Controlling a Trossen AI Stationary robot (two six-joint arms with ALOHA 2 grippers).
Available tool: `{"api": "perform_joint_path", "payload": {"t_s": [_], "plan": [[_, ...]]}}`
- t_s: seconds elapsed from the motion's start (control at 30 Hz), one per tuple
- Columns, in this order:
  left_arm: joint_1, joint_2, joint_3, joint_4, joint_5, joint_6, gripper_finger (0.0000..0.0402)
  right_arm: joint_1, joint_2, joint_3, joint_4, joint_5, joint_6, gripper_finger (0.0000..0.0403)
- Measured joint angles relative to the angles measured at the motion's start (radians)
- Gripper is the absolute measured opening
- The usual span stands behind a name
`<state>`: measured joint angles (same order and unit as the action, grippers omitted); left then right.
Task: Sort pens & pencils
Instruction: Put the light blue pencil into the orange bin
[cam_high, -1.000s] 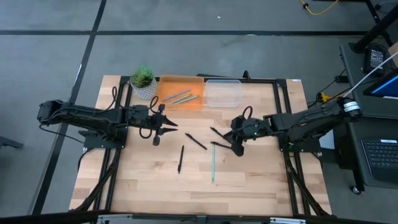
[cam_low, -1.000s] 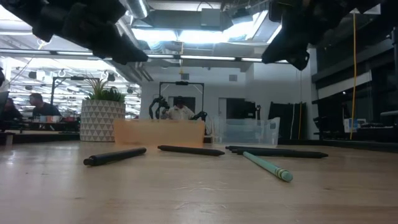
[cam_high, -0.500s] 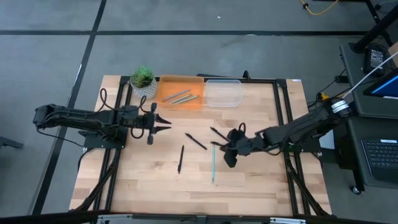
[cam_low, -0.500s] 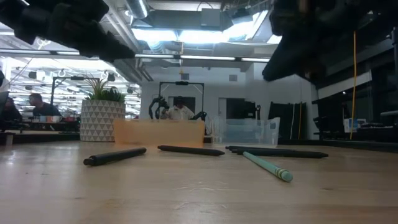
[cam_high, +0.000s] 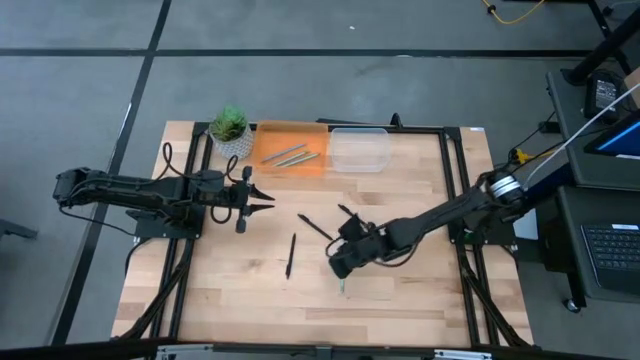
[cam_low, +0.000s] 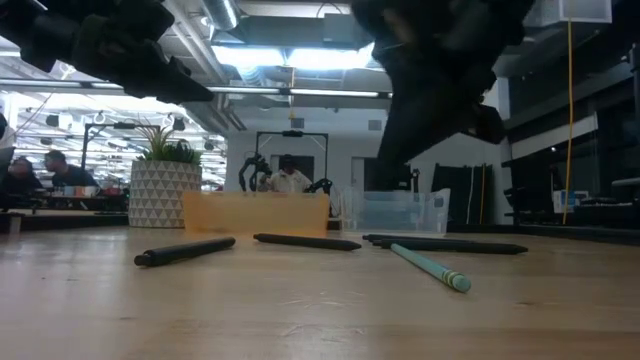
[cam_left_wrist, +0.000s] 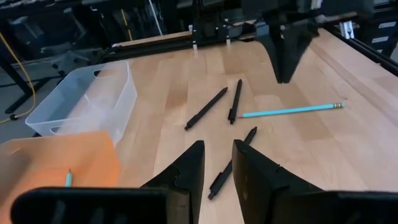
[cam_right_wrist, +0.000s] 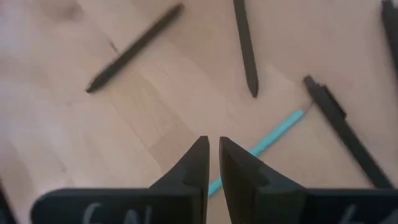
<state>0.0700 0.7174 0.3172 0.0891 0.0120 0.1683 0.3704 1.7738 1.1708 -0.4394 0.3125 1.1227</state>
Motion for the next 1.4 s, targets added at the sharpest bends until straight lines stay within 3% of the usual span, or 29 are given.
{"api": "perform_joint_path", "payload": {"t_s": [0.37,0.5,0.8,1.07,1.4], "plan": [[0.000,0.000,0.000,0.001,0.000,0.025,0.0076,0.007,0.184,0.237,-0.219,-0.074,0.052,0.0039],[0.000,0.000,0.000,0.003,0.000,0.026,0.0076,0.007,0.190,0.237,-0.250,-0.130,0.035,0.0039],[0.000,0.000,0.000,0.020,0.000,0.051,0.0076,0.001,0.190,0.232,-0.245,-0.131,-0.079,0.0039],[0.000,0.000,0.000,0.027,0.000,0.053,0.0076,-0.020,0.190,0.232,-0.246,-0.113,-0.048,0.0040],[0.000,0.000,0.000,0.027,0.000,0.053,0.0076,-0.030,0.190,0.231,-0.286,-0.093,0.043,0.0089]]}}
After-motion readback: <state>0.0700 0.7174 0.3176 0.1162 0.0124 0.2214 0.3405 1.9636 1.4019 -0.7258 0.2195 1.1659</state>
